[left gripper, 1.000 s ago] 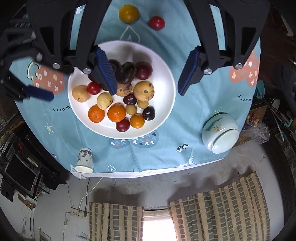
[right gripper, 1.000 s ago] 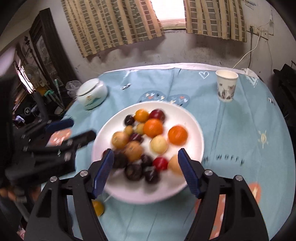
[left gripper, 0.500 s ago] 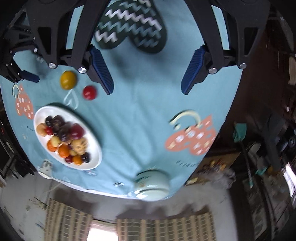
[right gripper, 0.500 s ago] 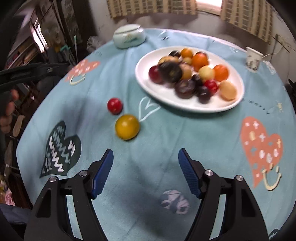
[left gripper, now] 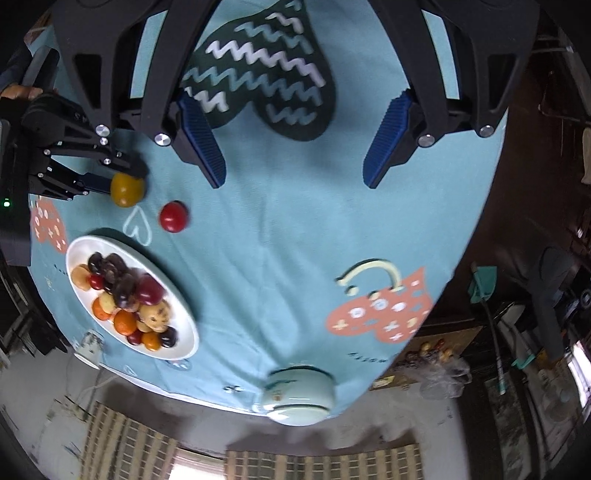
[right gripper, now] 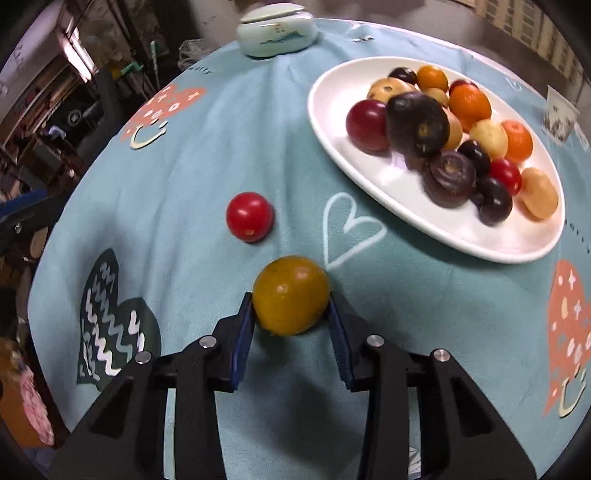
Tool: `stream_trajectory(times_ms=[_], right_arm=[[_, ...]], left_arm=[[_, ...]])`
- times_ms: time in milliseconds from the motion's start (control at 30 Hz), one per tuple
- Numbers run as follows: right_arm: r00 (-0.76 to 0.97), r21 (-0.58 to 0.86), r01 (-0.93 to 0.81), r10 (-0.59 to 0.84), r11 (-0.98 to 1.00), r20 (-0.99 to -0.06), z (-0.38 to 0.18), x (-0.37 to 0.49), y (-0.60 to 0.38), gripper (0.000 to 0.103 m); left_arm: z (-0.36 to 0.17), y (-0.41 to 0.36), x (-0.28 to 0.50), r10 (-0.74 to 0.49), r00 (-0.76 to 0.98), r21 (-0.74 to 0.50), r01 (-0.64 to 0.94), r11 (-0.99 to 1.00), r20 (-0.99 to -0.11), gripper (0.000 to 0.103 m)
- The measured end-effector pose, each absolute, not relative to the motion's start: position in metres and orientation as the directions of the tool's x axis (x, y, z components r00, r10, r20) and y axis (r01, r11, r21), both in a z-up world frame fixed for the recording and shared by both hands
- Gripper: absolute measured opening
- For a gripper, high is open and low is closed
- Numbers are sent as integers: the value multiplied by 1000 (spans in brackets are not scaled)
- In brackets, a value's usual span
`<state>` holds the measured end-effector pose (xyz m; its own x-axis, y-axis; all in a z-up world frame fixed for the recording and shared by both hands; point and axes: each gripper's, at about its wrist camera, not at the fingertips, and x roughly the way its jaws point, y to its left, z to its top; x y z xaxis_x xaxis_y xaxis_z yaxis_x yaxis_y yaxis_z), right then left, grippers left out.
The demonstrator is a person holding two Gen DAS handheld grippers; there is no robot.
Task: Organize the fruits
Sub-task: 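Grasp the yellow fruit with the right tool while the left tool grasps the red plum, then carry the red plum and yellow fruit onto the white plate and open both tools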
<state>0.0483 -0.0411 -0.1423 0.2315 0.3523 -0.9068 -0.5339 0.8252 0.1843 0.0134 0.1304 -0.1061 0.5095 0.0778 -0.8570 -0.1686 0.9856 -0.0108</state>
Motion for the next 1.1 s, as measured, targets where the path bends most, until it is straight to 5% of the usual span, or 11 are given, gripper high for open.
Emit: stream_trajectory(times_ms=[233, 500, 600, 733, 1100], right_arm=[[275, 278, -453, 430, 847, -860, -117, 37, -93, 39], [277, 322, -385, 441, 865, -854, -122, 30, -118, 39], [269, 329, -378, 443, 865, -855, -127, 32, -116, 39], [255, 336, -376, 445, 864, -859, -132, 32, -112, 39], [270, 329, -391, 449, 859, -852, -123, 22, -110, 39]], left_arm=[[-124, 64, 56, -24, 503, -9, 32, 999, -864, 78], [-154, 40, 90, -56, 447, -19, 88, 996, -893, 74], [-162, 39, 98, -58, 425, -18, 97, 995, -903, 65], [-167, 38, 104, -108, 400, -64, 123, 990, -910, 30], [-131, 25, 75, -78, 470, -10, 144, 989, -879, 29]])
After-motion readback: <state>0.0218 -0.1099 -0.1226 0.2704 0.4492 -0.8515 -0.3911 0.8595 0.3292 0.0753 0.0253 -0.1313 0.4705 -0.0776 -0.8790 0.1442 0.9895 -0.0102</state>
